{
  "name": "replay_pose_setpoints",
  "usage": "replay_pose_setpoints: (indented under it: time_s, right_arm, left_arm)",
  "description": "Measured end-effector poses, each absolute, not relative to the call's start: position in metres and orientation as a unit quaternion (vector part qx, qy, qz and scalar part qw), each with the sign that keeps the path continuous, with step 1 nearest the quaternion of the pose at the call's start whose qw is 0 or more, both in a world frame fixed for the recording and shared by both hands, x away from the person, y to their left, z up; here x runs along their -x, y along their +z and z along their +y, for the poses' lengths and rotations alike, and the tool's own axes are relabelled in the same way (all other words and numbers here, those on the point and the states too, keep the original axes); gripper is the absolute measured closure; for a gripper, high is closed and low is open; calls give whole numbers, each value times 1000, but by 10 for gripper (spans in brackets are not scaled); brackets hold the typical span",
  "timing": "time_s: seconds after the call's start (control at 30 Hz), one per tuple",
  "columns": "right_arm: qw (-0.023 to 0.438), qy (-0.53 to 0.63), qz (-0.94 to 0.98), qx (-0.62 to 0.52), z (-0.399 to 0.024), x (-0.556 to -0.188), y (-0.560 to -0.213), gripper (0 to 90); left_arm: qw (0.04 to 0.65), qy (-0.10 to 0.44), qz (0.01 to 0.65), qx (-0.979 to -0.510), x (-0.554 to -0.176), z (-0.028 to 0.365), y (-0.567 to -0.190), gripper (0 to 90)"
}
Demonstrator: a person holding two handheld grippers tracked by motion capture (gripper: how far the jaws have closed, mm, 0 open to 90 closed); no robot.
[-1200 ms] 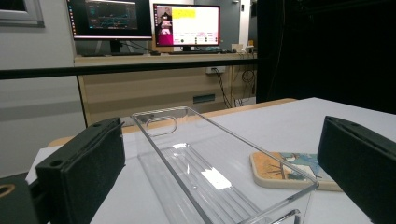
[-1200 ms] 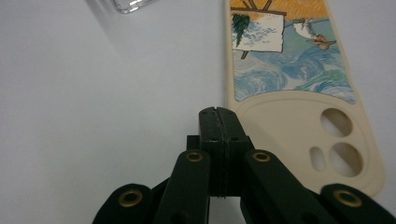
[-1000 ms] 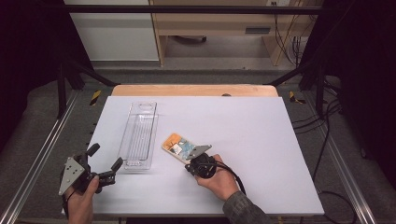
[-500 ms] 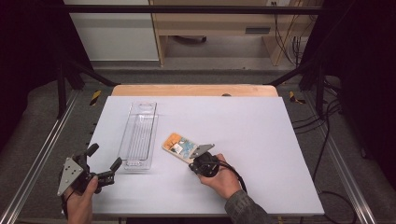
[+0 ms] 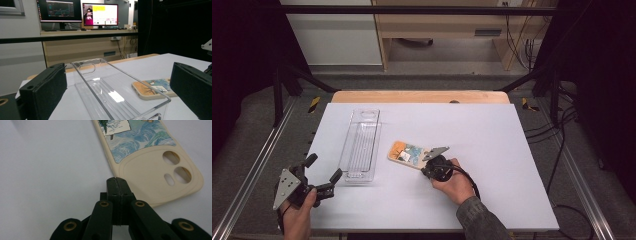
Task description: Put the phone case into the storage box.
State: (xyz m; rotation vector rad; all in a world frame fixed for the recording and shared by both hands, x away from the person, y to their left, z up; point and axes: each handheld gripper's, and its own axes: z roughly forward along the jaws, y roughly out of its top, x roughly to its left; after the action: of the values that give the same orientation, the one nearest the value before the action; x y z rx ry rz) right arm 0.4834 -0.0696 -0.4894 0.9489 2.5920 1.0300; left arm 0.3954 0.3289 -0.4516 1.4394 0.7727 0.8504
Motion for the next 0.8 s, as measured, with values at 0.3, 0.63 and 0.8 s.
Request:
replay_pose_setpoints:
  time_s: [0.3, 0.63, 0.8]
  right_arm:
    - [101, 351, 869, -332, -73, -490, -490, 900]
    - [114, 342, 870, -337, -75, -501, -489, 900]
    - [113, 345, 867, -340, -77, -504, -490, 900]
  left_arm:
    - [604, 368, 335, -622, -395, 329, -452, 7]
    - [604, 368, 336, -622, -395, 329, -452, 7]
    - [604, 367, 337, -622, -395, 329, -452, 7]
